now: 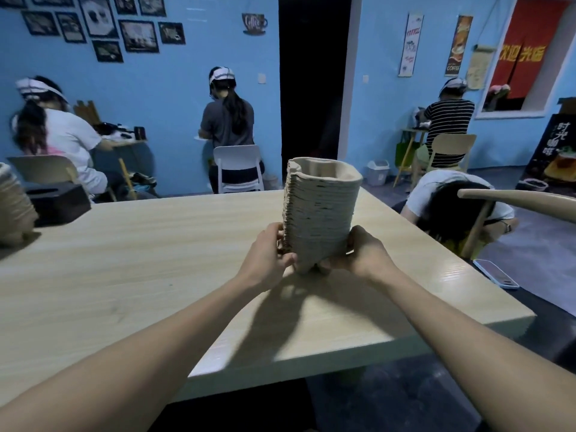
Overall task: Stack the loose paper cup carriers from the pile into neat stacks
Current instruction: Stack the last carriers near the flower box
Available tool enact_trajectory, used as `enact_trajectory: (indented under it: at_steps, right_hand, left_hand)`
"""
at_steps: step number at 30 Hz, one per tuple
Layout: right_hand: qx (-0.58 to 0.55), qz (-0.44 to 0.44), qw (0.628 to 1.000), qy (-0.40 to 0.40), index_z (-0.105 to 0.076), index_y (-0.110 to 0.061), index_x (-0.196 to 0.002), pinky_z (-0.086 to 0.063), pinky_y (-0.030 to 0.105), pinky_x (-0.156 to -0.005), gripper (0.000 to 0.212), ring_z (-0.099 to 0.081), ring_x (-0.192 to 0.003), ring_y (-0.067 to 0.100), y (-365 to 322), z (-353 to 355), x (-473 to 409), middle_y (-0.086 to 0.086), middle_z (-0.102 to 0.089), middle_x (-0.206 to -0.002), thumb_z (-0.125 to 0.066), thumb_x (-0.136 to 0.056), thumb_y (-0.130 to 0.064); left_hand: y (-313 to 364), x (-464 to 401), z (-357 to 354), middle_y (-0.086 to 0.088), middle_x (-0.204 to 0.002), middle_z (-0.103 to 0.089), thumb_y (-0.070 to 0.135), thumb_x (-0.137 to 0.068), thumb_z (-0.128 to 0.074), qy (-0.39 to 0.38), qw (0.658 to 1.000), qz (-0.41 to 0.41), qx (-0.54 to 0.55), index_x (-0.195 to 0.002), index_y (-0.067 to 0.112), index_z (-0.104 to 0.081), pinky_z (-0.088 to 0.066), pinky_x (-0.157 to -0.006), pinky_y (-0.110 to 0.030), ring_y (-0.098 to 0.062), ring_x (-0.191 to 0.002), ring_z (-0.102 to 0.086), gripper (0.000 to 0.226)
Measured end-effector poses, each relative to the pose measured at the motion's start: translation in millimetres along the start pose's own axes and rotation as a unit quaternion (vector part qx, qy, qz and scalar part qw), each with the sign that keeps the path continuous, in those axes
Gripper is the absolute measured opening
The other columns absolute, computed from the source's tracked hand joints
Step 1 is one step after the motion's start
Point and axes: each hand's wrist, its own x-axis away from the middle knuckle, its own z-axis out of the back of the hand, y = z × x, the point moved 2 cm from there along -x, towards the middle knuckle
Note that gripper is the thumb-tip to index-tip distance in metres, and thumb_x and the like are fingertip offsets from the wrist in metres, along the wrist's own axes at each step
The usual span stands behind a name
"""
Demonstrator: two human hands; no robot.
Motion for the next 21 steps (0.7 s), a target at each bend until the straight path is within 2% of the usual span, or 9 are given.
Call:
enact_trajectory:
  at_steps: [8, 12, 15, 17, 21]
  right_hand:
    - [-0.044, 0.038, 0.996, -0.063, -0.051, -0.001, -0.102, -0.039, 0.029, -0.06, 0.053, -0.056, -0.089, 0.023, -80, -91, -5, 0.006, -0.061, -0.096, -0.085, -0.065, -0.021]
    - [-0.051, 0.056, 0.993, -0.089, -0.05, -0.006, -0.096, -0.042, 0.03, -0.065, 0.046, -0.058, -0.088, 0.025, -120, -141, -8, 0.006, -0.062, -0.095, -0.081, -0.067, -0.024]
    - [-0.049, 0.075, 0.99, -0.109, -0.05, -0.007, -0.098, -0.046, 0.033, -0.069, 0.049, -0.06, -0.092, 0.027, -149, -174, -12, 0.009, -0.063, -0.099, -0.082, -0.065, -0.025]
    - [-0.051, 0.082, 0.988, -0.123, -0.051, -0.006, -0.098, -0.048, 0.035, -0.071, 0.051, -0.06, -0.093, 0.028, -167, -196, -14, 0.01, -0.064, -0.101, -0.083, -0.064, -0.025]
    - [-0.057, 0.098, 0.982, -0.15, -0.05, -0.008, -0.096, -0.041, 0.031, -0.065, 0.047, -0.058, -0.09, 0.026, -202, -233, -13, 0.006, -0.061, -0.097, -0.083, -0.066, -0.024]
  left_hand:
    - [-57, 31, 101, -0.002, -0.119, -0.056, 0.006, -0.084, -0.068, 0.051, 0.998, 0.044, -0.016, -0.131, 0.013, -0.045, -0.047, -0.094, -0.033, -0.021, -0.106, -0.058, 0.053]
    - [-86, 45, 151, 0.0, -0.113, -0.057, 0.001, -0.083, -0.066, 0.079, 0.995, 0.064, -0.017, -0.129, 0.013, -0.047, -0.047, -0.089, -0.028, -0.02, -0.1, -0.059, 0.05]
    - [-109, 53, 187, 0.001, -0.112, -0.056, 0.001, -0.083, -0.066, 0.095, 0.992, 0.082, -0.024, -0.13, 0.014, -0.047, -0.048, -0.091, -0.034, -0.021, -0.1, -0.06, 0.053]
    - [-123, 59, 210, -0.001, -0.112, -0.056, -0.001, -0.082, -0.066, 0.107, 0.99, 0.09, -0.027, -0.131, 0.013, -0.046, -0.048, -0.09, -0.032, -0.022, -0.099, -0.06, 0.054]
    - [-150, 71, 250, 0.001, -0.109, -0.057, -0.005, -0.082, -0.065, 0.125, 0.986, 0.108, -0.021, -0.13, 0.012, -0.047, -0.049, -0.088, -0.03, -0.021, -0.096, -0.06, 0.053]
